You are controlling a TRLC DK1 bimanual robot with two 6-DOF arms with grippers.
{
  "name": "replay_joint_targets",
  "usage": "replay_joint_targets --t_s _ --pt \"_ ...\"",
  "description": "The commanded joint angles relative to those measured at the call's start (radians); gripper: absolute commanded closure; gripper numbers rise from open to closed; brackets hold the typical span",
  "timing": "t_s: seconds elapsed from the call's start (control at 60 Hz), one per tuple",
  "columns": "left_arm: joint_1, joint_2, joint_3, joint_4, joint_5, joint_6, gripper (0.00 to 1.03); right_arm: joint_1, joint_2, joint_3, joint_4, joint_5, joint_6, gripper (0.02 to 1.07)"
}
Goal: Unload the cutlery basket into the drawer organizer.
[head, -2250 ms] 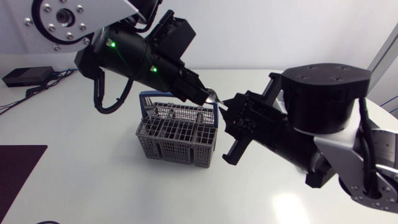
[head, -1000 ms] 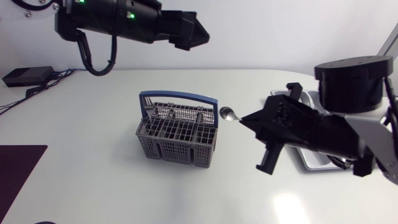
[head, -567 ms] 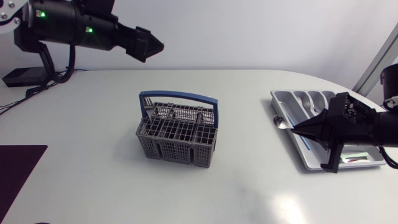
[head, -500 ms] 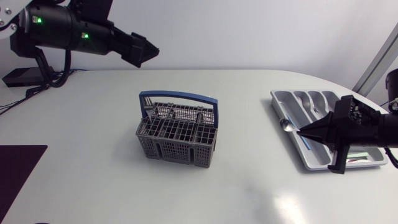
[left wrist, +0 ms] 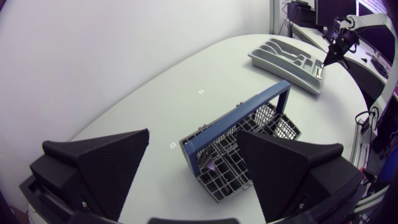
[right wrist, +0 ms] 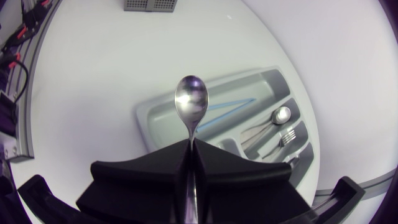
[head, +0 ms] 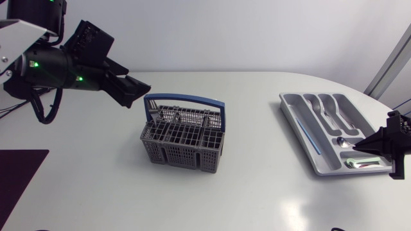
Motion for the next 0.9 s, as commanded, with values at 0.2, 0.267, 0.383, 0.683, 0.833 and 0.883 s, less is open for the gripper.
replay_joint_targets --t_s 0.2,0.267,0.383,0.683,0.833,0.883 --pt "-0.026 -0.046 -0.073 0.012 -0.019 0.035 0.05 -0.088 0.209 0.136 0.038 0.110 -0.226 1.01" --pt "-0.046 -0.047 -0.084 0.012 -0.040 0.038 0.06 -0.091 0.238 0.153 0.069 0.148 -0.235 1.01" --pt "-0.073 -0.057 -0.099 0.015 -0.062 0.041 0.06 -0.086 0.264 0.155 0.125 0.197 -0.245 0.98" --pt "-0.070 -0.096 -0.135 0.017 -0.065 0.061 0.06 -0.057 0.269 0.071 0.254 0.256 -0.248 0.87" --pt "-0.066 -0.115 -0.158 0.026 -0.063 0.064 0.06 -0.036 0.249 0.008 0.323 0.262 -0.248 0.66" --pt "-0.063 -0.122 -0.168 0.028 -0.063 0.069 0.06 -0.030 0.235 -0.009 0.345 0.260 -0.245 0.61"
